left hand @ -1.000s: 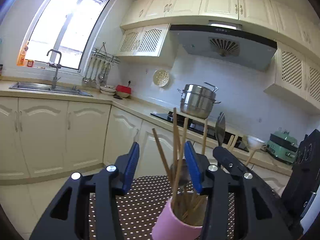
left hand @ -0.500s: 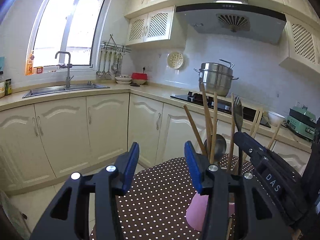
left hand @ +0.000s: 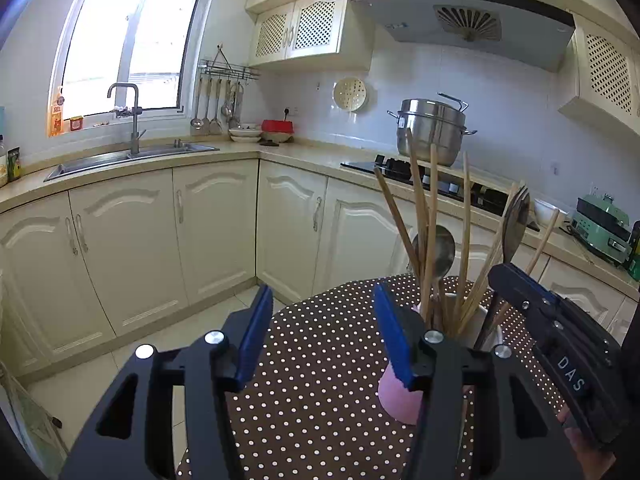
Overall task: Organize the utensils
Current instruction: 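Open both grippers to release the chopstick and spork into the cup, then move both grippers back toward the light-blue knife and last chopstick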
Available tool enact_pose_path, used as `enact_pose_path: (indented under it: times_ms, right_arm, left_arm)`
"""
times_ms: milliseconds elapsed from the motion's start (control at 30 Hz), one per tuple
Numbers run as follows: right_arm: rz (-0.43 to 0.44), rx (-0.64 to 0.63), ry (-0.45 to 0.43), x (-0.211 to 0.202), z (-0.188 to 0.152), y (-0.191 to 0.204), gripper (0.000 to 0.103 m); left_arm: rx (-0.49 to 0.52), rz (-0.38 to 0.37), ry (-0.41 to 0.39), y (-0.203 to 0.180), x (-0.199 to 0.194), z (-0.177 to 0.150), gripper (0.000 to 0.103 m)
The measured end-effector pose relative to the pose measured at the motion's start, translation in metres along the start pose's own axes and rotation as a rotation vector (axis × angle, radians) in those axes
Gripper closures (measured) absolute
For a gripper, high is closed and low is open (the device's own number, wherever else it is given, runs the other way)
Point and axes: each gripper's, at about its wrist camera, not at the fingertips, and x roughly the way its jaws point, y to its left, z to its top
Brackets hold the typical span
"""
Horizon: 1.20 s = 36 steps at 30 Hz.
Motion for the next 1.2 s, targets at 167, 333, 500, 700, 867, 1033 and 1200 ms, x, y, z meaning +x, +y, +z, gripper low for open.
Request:
enact_pose_path:
  times_ms: [167,333,500,700,867,1033,1200]
  right_arm:
    - [-0.005,0.006,0.035,-0.006,-0.007,0.004,0.090]
    - [-0.031,0.012,0.061,-0.012,-0.011,0.010,0.045]
    - [-0.023,0.000,0.039,-0.026,-0.008,0.019,0.041]
    - [-0.028,-0.011,0.021,-0.043,-0.003,0.030,0.038]
    - [-0.054,-0.011,0.018,-0.060,0.001,0.036,0.035]
    - [-0.097,-0.016,0.036,-0.077,-0.002,0.044,0.033]
    - [-0.135,-0.013,0.092,-0.090,-0.012,0.051,0.032]
  left_arm:
    - [0.009,0.008,0.019,0.002,-0.007,-0.005,0.044]
    - [0.033,0.011,0.044,0.002,-0.014,-0.008,0.038]
    - [0.059,0.012,0.033,0.001,-0.027,-0.008,0.037]
    - [0.064,-0.001,0.023,0.001,-0.045,-0.008,0.035]
    - [0.061,-0.016,0.022,0.004,-0.059,-0.008,0.035]
    - [0.072,-0.034,0.035,0.003,-0.072,-0.014,0.035]
    - [0.080,-0.050,0.059,0.003,-0.083,-0.024,0.035]
